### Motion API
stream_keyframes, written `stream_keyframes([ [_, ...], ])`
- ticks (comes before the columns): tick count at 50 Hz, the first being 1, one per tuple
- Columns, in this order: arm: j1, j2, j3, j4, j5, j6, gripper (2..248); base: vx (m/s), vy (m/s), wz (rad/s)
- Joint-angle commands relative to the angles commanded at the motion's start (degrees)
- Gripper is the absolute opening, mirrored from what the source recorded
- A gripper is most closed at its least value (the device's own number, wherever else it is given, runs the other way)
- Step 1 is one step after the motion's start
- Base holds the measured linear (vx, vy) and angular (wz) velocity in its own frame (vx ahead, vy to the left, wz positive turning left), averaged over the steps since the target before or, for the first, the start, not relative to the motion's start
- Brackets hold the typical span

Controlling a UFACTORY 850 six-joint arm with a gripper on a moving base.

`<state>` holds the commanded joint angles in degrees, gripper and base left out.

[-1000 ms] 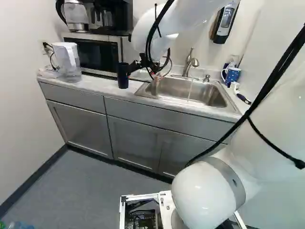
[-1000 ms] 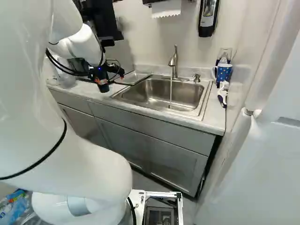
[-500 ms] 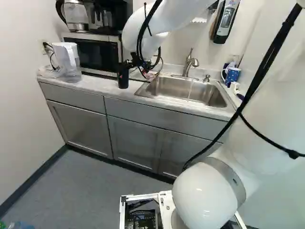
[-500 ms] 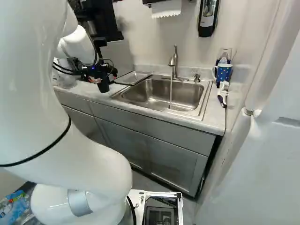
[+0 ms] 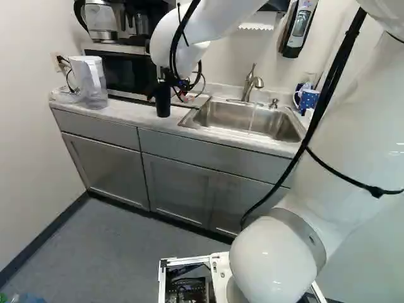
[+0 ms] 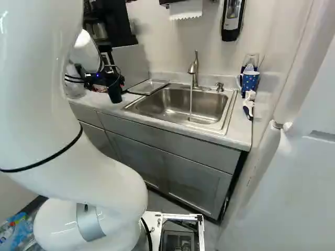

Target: Rinse the cup and place it in the tray

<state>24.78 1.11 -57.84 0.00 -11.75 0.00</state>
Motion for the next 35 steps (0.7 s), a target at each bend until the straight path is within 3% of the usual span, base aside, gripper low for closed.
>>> stream_keyframes([
  [16,0.0,0.0,0.0,0.0,0.27,0.0,247,0.0,0.0,0.0],
  [35,0.0,0.0,0.0,0.0,3.72,0.0,247,0.0,0.0,0.0],
])
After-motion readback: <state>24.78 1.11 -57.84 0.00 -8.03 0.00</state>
